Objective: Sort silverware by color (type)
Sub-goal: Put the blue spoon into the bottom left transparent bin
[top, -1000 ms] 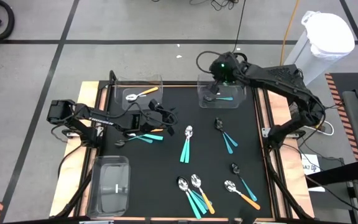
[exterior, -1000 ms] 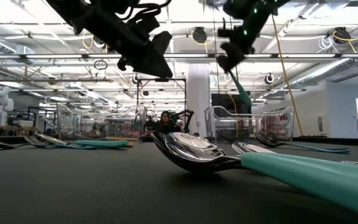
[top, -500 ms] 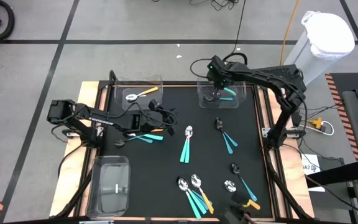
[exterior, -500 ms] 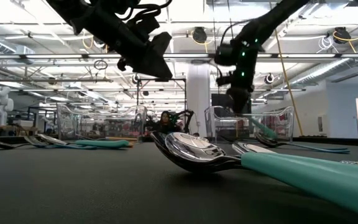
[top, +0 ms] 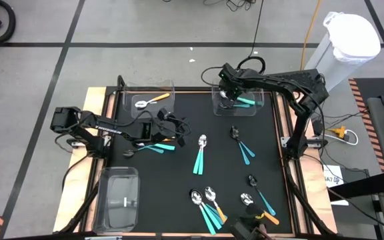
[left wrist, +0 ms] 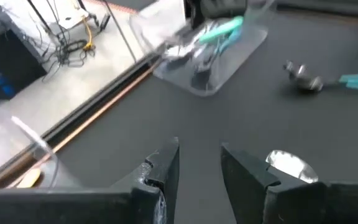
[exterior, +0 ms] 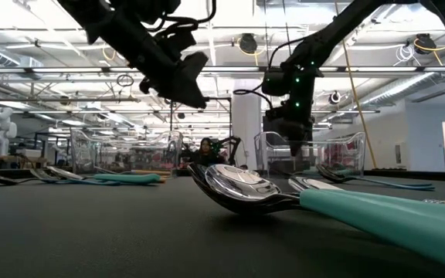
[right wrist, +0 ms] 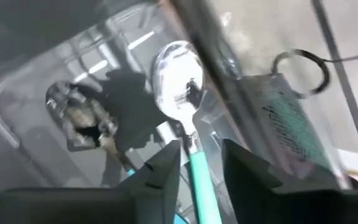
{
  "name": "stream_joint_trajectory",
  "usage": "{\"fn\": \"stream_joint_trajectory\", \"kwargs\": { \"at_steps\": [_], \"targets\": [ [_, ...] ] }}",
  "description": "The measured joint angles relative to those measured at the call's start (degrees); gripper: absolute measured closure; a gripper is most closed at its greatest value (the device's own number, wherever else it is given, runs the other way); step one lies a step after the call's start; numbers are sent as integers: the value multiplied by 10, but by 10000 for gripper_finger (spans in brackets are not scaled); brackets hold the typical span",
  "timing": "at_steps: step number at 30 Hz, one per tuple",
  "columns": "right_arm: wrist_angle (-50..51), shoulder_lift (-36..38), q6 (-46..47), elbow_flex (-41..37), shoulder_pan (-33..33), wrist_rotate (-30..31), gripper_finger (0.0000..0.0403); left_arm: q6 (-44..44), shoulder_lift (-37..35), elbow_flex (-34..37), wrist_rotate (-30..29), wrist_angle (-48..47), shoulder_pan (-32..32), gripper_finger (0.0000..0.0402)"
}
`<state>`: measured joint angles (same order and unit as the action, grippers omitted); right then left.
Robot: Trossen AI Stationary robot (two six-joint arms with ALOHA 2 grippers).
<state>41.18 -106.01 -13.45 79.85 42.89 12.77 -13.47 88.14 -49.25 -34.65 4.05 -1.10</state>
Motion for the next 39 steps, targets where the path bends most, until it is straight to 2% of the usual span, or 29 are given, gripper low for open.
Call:
{"fn": "stream_joint_trajectory", "kwargs": {
  "at_steps": [5, 11, 18, 24, 29, 32, 35, 39],
  "targets": [
    [-2, 32, 63, 0, -2, 21, 263, -43, 0, 0, 0, -69, 0, 281],
    [-6, 111, 99, 0, -26, 15, 258, -88, 0, 0, 0, -148, 3, 281],
    [3, 200, 153, 0, -96, -101, 258, -144, 0, 0, -9, -223, 37, 281],
    [25, 212, 180, 0, -205, -115, 258, -178, 0, 0, -1, -258, 75, 281],
    [17, 210, 213, -38, -296, -116, 258, -171, 0, 0, 35, -237, 99, 281],
    [15, 210, 245, -73, -343, -116, 258, -119, 3, 0, 71, -194, 107, 281],
    [3, 210, 305, -112, -389, -116, 258, -60, 3, 0, 109, -156, 110, 281],
    [-20, 210, 415, -156, -449, -116, 258, -24, 3, 0, 114, -113, 110, 281]
  ]
}}
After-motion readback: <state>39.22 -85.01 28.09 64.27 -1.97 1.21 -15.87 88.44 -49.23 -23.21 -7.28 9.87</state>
